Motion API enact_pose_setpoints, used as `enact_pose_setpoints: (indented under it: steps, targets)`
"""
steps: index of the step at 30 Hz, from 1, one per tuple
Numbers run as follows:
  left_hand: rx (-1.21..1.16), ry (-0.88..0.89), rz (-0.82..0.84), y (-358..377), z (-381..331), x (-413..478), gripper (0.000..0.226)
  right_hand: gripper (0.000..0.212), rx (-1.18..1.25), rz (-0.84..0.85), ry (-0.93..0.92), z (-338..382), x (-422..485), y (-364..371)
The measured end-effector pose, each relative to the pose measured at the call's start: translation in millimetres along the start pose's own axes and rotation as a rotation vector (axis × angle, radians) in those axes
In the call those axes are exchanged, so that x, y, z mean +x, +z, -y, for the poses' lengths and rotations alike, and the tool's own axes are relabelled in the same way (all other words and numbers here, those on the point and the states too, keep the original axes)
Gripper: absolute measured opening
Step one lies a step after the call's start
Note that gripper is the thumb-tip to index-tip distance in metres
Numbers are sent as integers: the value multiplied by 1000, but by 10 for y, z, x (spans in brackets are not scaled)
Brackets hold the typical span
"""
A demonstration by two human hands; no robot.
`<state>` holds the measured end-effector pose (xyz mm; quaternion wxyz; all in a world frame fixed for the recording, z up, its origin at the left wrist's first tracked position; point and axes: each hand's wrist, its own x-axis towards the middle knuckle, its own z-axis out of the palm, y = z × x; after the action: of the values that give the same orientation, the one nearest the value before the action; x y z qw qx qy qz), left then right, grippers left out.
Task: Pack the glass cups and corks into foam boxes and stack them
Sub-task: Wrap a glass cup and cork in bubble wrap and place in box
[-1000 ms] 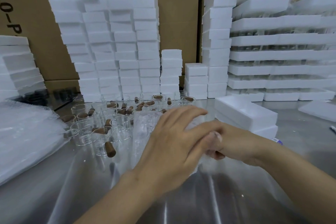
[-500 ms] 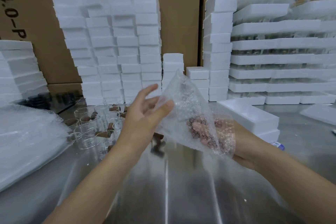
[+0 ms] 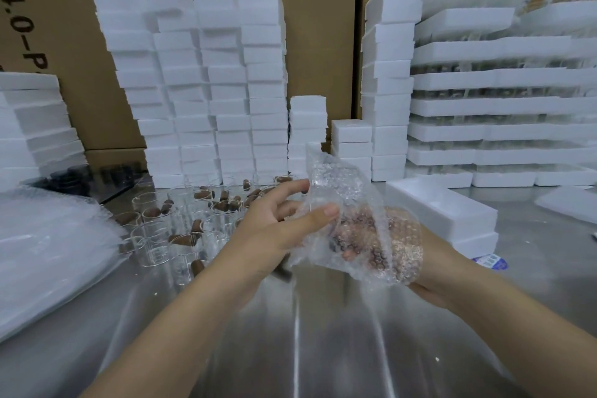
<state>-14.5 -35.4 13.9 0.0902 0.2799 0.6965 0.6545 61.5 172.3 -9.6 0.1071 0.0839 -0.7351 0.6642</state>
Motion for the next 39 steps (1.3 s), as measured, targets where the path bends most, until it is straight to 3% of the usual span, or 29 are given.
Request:
enact_pose_setpoints:
  steps: [5, 7, 9, 13, 21, 23, 27, 31, 33, 35, 39]
  targets:
    - [-49, 34, 14, -15, 10, -1, 84, 15, -27, 10, 36, 45, -22, 11]
    - [-87, 20, 18, 0, 25, 4, 90, 18, -53, 31, 50, 85, -42, 25]
    - [-129, 13, 17, 16, 34, 5, 93, 20, -102, -35, 105, 35, -27, -18]
    - [-240, 12, 26, 44, 46, 1, 84, 4, -137, -151, 208, -46, -22, -43]
    - [-385, 16, -11, 90, 108, 24, 89, 26, -160, -205, 315, -56, -78, 15]
    - [-407, -6, -23, 125, 92, 8, 107, 27, -124, -218, 305, -64, -85, 22]
    - [-396, -19, -31, 109, 117, 7, 88, 44, 15, -197, 209, -10, -149, 44]
    - [-445, -25, -53, 21, 81, 30, 55, 32, -247, -127, 100, 147, 45, 88]
    - [-482, -37, -65, -39, 71, 45, 55, 36, -335, -231, 177, 133, 99, 13]
    - [-494, -51, -79, -70, 75, 54, 56, 21, -285, -310, 102, 129, 179, 17]
    - [-538, -80, -68, -56, 94, 61, 53, 76, 252, -127, 44, 72, 55, -7]
